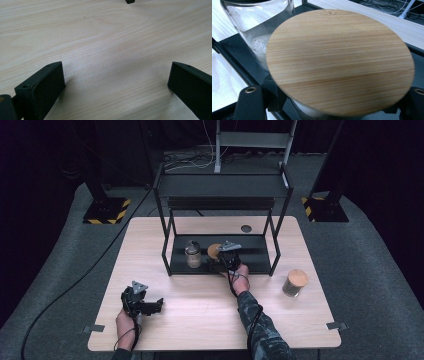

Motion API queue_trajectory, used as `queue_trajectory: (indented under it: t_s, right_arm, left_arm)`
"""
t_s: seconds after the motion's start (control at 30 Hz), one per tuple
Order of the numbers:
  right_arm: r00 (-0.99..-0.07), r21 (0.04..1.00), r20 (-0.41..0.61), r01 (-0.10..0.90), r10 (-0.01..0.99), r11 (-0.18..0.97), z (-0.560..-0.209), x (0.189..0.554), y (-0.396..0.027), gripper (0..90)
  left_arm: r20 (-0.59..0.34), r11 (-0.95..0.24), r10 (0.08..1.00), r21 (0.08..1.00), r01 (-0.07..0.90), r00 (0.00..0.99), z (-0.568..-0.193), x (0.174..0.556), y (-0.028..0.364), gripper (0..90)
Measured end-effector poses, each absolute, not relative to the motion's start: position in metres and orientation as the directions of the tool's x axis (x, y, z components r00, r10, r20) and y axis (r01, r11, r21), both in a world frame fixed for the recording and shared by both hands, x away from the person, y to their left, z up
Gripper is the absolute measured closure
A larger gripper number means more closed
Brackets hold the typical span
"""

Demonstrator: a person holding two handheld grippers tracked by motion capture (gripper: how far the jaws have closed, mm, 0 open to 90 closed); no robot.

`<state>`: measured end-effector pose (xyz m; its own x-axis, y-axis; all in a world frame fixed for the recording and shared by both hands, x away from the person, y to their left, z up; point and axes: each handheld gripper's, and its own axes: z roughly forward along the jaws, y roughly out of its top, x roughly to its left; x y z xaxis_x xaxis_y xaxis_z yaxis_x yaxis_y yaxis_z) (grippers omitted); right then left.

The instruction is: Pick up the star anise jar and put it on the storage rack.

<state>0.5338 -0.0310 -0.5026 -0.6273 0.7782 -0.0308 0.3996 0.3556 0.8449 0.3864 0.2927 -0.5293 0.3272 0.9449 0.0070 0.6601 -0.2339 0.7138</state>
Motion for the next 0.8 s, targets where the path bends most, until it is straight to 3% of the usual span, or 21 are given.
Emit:
queue_trajectory:
  t_s: [0.8]
  right_arm:
    - [-0.616, 0.86, -0.021, 0.391, 0.787, 0.329, -0.5072, 0.5348, -0.029, 24.9]
  left_arm:
    - [0.011, -0.237, 0.945, 0.714, 0.659, 0.328, -0.5293, 0.3863, 0.2927, 0.4]
